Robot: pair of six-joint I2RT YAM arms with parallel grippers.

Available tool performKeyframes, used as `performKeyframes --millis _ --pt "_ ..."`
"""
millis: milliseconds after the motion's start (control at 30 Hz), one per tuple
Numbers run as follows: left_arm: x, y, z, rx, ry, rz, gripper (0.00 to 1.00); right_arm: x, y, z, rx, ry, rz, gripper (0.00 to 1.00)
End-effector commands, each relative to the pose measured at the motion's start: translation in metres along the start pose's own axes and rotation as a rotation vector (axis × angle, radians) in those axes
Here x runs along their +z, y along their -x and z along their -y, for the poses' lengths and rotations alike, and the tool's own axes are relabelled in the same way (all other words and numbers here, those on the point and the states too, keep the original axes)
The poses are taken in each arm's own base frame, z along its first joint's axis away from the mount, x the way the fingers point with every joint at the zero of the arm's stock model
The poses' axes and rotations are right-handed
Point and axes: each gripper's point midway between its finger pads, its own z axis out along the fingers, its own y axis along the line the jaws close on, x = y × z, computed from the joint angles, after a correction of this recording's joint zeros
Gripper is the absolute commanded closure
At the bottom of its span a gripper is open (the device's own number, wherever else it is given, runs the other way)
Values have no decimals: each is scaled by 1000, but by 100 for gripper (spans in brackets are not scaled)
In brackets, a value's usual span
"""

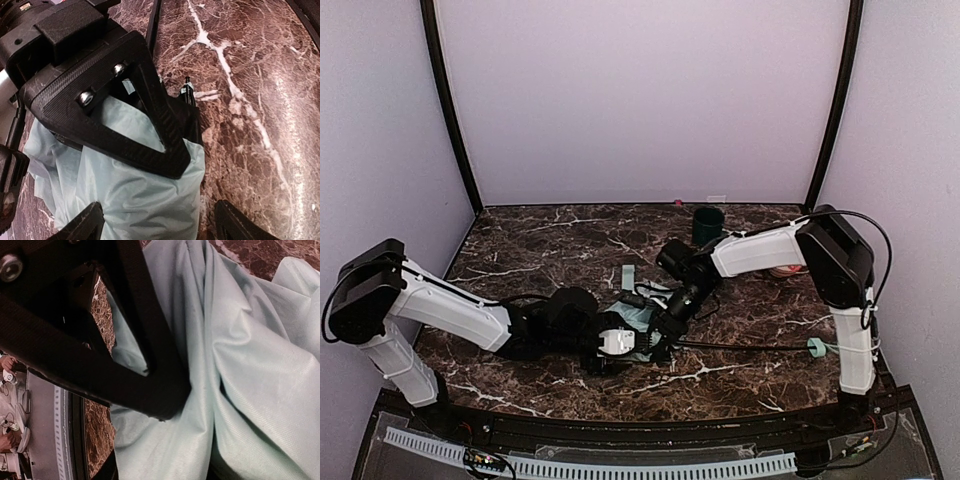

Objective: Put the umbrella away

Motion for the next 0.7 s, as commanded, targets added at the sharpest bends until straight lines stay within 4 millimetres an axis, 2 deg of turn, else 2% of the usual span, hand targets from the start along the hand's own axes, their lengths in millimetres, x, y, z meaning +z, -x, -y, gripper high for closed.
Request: performKeyframes --millis 0,33,100,200,267,367,533,667 --pt "11 -56 10 -2 -3 -223 16 24 -64 12 89 0 -176 83" --pt "8 -55 5 19 29 -215 14 24 -67 10 88 11 -184 84" --pt "-4 -35 -10 51 102 -116 11 23 -74 8 102 21 -203 86" --pt "-31 10 -7 114 84 122 2 20 -84 10 138 21 -217 89" --pt "-42 29 -4 138 62 218 1 17 -88 11 150 6 -216 89" --pt "-31 25 7 155 11 221 1 15 -88 8 150 1 -209 89" --pt "0 10 10 154 -14 147 2 14 -91 10 158 -10 -218 89" --pt "17 -5 33 83 -176 60 14 6 -82 17 163 -42 -175 87"
